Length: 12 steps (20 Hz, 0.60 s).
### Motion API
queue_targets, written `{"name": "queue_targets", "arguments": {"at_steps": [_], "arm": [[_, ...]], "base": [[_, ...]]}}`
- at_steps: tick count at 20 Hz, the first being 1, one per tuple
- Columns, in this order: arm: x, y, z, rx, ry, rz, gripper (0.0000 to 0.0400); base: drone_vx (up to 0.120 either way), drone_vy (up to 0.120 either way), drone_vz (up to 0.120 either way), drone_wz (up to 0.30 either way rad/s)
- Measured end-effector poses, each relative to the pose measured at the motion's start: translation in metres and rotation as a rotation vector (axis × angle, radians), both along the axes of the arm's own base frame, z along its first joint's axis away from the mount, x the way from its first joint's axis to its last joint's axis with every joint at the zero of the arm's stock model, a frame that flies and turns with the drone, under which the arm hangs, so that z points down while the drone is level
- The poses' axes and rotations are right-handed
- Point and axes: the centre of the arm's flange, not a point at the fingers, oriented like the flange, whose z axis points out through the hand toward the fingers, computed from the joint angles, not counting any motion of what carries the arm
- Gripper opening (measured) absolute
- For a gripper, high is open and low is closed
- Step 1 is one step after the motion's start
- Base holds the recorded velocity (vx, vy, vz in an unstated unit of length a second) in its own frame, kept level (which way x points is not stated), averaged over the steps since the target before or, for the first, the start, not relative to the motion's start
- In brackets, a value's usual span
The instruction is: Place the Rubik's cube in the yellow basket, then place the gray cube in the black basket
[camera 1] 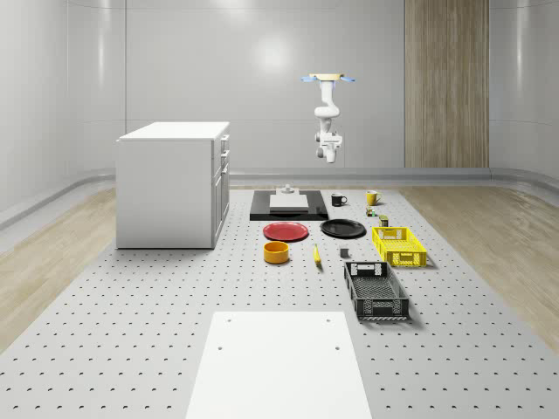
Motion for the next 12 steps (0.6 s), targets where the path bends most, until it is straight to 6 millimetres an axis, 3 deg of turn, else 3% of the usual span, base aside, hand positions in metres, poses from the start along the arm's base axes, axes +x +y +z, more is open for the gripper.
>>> {"name": "queue_targets", "arguments": {"at_steps": [7, 12], "arm": [[-0.003, 0.0, 0.05, 0.0, -0.006, 0.0, 0.04], [-0.001, 0.0, 0.075, 0.0, -0.009, 0.0, 0.04]], "base": [[0.0, 0.0, 0.0, 0.0], [0.0, 0.0, 0.0, 0.0]]}}
